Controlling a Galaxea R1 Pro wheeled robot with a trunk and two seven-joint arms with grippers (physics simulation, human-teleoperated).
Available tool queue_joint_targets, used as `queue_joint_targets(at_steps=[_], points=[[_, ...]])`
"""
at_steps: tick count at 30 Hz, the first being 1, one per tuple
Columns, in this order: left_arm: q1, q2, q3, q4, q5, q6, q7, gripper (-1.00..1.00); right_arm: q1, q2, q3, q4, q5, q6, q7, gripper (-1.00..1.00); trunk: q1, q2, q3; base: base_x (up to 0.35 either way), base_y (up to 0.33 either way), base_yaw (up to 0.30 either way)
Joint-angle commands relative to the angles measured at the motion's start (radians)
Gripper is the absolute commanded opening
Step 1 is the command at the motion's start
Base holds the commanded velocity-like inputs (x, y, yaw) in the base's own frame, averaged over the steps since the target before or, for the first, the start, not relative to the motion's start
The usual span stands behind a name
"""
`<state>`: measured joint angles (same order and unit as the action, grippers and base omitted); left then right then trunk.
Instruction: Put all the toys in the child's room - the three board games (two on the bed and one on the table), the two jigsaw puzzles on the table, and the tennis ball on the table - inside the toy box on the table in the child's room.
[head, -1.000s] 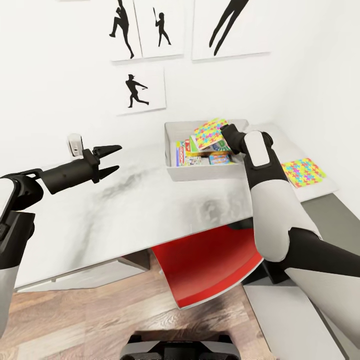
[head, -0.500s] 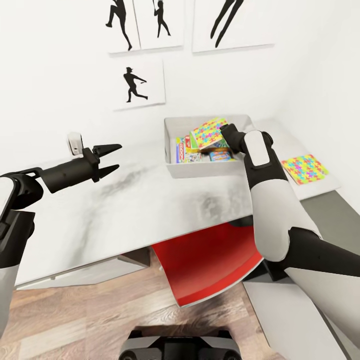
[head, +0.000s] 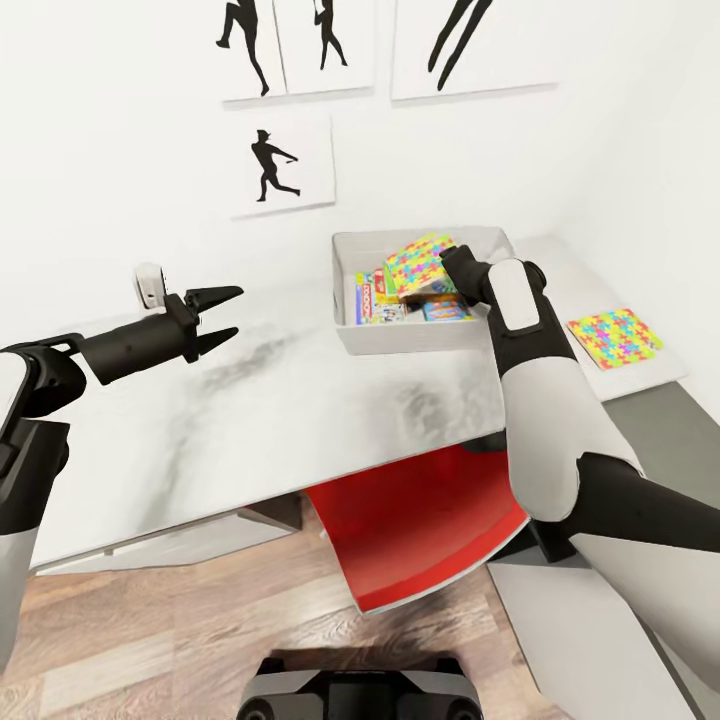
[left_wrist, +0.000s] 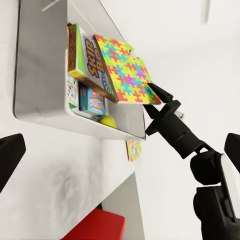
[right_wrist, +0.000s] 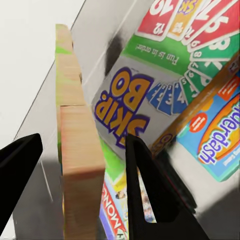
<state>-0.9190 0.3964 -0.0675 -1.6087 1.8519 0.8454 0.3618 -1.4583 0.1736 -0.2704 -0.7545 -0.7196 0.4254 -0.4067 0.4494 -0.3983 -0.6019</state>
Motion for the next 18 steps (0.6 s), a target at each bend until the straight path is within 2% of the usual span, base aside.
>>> queue_joint_targets(at_steps=[1, 9, 18], points=[[-0.002, 0.0, -0.001, 0.0, 0.01, 0.0, 0.009, 1.0, -0.003, 0.001, -0.003, -0.002, -0.009, 0.003, -0.007, -1.0, 0.001, -0.002, -0.002, 0.0, 0.0, 0.177], [-0.005, -0.001, -0.001, 0.0, 0.01, 0.0, 0.009, 1.0, -0.011, 0.001, -0.003, -0.002, -0.009, 0.005, -0.008, -1.0, 0.001, -0.002, -0.002, 0.0, 0.0, 0.215], [-0.005, -0.001, -0.002, 0.0, 0.01, 0.0, 0.009, 1.0, -0.013, 0.001, -0.003, -0.005, -0.009, 0.006, -0.009, -1.0, 0.001, -0.002, -0.002, 0.0, 0.0, 0.071]])
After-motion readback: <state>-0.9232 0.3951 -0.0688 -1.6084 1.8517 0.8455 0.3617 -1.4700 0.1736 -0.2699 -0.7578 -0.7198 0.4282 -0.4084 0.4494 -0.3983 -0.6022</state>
